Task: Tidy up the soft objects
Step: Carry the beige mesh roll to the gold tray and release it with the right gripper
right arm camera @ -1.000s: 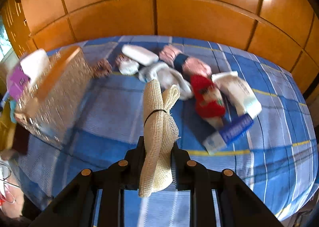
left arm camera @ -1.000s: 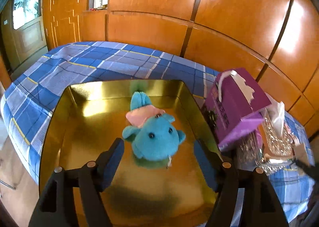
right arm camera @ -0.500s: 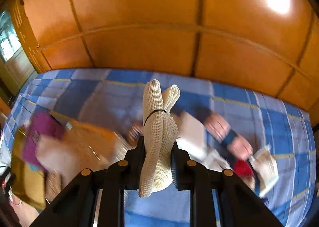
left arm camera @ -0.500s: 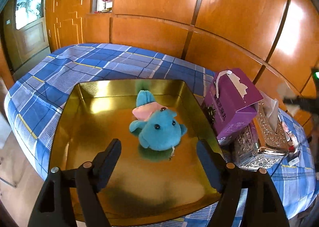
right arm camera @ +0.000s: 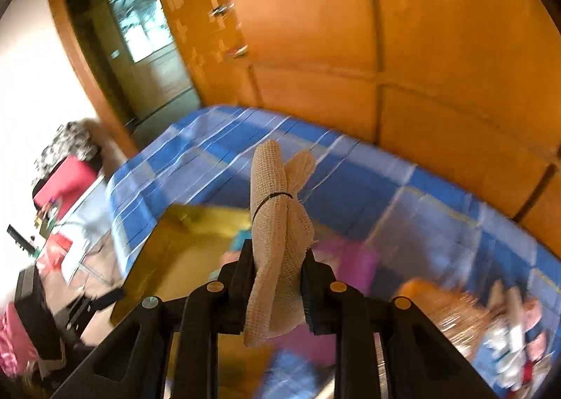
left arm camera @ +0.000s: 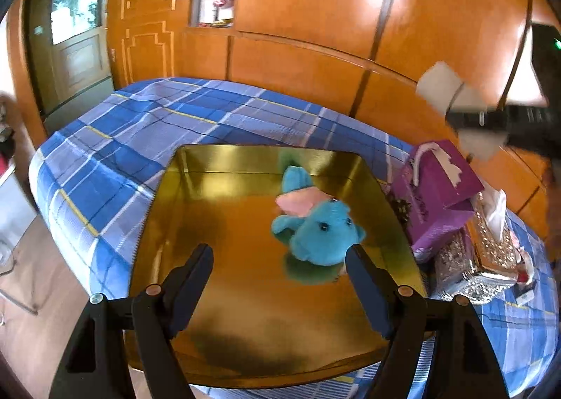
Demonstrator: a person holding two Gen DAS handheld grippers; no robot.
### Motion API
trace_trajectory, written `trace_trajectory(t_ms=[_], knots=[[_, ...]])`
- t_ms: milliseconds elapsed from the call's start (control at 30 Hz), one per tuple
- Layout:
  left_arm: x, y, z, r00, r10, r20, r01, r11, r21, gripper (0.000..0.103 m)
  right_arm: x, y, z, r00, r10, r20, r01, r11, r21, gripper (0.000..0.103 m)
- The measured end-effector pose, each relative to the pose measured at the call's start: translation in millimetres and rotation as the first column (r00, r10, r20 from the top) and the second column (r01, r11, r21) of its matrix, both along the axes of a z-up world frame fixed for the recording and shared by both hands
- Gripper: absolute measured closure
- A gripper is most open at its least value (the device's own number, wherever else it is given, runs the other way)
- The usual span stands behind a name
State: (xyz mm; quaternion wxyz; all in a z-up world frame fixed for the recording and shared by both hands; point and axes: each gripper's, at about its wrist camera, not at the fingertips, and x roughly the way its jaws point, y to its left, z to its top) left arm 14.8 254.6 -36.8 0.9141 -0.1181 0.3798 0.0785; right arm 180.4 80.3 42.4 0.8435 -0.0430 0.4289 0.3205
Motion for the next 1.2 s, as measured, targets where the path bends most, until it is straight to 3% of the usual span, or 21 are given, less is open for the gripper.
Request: trace_trajectory(t_ms=[133, 333, 600, 867, 1200], knots=[[-7.0, 7.5, 4.9, 0.999, 0.047, 0.015, -0.047, 0.999, 0.012, 0.025, -32.2, 24.3, -27.3, 0.999, 0.014, -0.047, -0.015, 1.0, -0.026, 0.08], [-11.4, 10.1, 6.1, 0.997, 0.068, 0.021, -0.068, 0.997, 0.023, 0.024, -68.7, 41.9, -64.8, 1.0, 0.004, -0.01, -0.005, 0.991, -0.136, 0.074], [-12.9, 3.8, 7.1, 0.999, 0.049, 0.021, -0.049, 0.998, 0.036, 0.024, -83.7, 48.2, -79.0, 0.999, 0.018, 0.043, -0.008, 0.98, -0.201, 0.062], [-14.3, 0.6, 6.9, 0.998, 0.053, 0.015, -0.054, 0.998, 0.045, 0.024, -85.6, 36.2, -71.4, 0.998, -0.02, 0.059, 0.028, 0.991, -0.132, 0.039], [-16.3, -4.5, 5.5, 0.999, 0.047, 0.012, -0.048, 0.997, 0.06, 0.02, -99.1, 8.8, -46.4, 0.985, -0.099, 0.138, 0.109, 0.992, -0.061, 0.039]])
